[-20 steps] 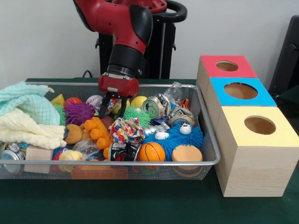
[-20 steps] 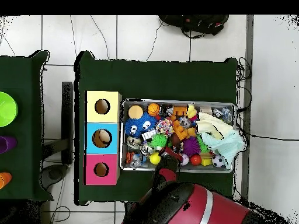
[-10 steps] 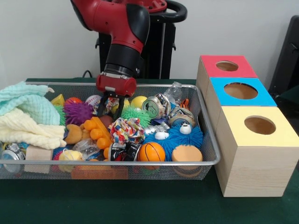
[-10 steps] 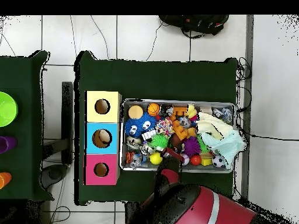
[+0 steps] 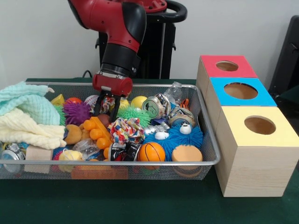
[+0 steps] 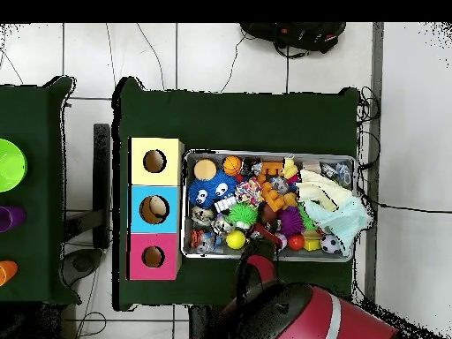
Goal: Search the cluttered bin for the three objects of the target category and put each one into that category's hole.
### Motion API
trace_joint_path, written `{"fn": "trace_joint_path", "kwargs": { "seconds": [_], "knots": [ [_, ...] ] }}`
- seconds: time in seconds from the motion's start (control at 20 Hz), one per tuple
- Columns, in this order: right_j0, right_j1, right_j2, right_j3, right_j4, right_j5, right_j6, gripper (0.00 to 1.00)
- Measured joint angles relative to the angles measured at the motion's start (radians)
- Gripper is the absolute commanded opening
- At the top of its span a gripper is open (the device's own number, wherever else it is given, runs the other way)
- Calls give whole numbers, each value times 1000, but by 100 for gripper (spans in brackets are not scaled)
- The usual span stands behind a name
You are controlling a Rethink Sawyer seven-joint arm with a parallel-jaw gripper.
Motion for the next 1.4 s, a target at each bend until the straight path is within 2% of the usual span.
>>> {"fn": "trace_joint_path", "kwargs": {
  "seconds": [0.35,0.65,1.4],
  "knots": [
    [-5,-31,1,0,-24,88,0,100],
    [-5,-44,1,0,-30,124,0,100],
    [-5,-45,2,0,-30,125,0,100]
  ]
}}
